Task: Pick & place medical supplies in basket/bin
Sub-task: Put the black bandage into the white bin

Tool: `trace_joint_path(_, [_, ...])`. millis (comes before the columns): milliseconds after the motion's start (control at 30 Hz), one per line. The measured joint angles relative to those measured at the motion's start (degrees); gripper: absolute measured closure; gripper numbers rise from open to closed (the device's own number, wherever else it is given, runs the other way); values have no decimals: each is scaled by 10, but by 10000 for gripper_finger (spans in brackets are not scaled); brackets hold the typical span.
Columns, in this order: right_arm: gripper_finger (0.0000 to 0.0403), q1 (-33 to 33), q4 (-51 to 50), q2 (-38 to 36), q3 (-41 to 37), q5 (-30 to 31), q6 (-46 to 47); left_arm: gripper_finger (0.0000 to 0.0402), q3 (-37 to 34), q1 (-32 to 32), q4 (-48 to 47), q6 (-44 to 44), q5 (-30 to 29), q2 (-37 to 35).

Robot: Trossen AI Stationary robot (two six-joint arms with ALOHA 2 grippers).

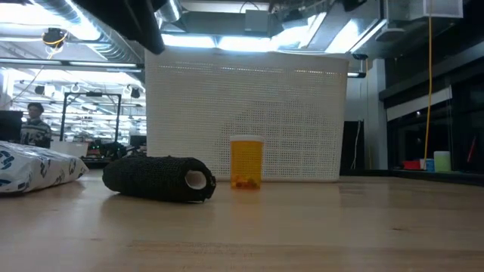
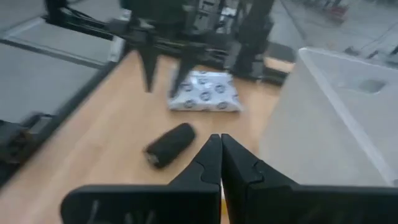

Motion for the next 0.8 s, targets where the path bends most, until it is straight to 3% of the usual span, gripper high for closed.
trace_joint_path(100, [402,33,18,0,-26,14,27,213,0,0,0,0,3,5])
trace_joint_path(300, [402,66,110,1,-100,100,74,212,0,0,0,0,15,7])
trace_joint_path(567, [402,69,205,1,-161,101,73,212,0,2,-20,0,13,19])
trace_joint_path(800, [402,69,209,1,-173,101,71,212,0,9,-22,16,12,79])
